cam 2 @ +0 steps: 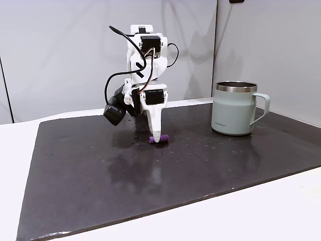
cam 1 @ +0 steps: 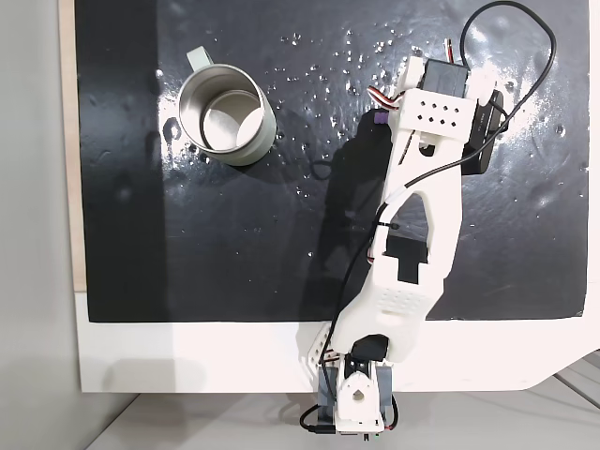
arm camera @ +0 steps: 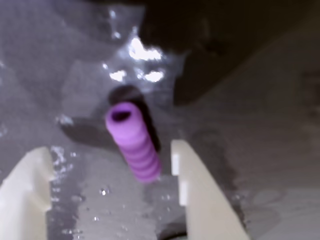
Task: Grasp a pengrip and put it in the cup.
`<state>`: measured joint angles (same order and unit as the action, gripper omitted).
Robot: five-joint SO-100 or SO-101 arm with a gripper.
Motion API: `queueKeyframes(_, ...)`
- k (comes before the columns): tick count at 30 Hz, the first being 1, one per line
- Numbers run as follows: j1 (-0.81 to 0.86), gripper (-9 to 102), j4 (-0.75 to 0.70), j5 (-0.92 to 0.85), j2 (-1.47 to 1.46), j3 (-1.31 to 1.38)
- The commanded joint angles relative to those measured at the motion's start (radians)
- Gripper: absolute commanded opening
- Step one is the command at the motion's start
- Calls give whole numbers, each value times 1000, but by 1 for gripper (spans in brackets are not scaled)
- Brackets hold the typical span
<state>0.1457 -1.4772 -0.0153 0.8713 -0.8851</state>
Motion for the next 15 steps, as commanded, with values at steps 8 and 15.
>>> queueKeyframes(8, -20, 20, -12, -14, -44, 78)
queueKeyframes(15, -28, 11, 3, -12, -60, 78)
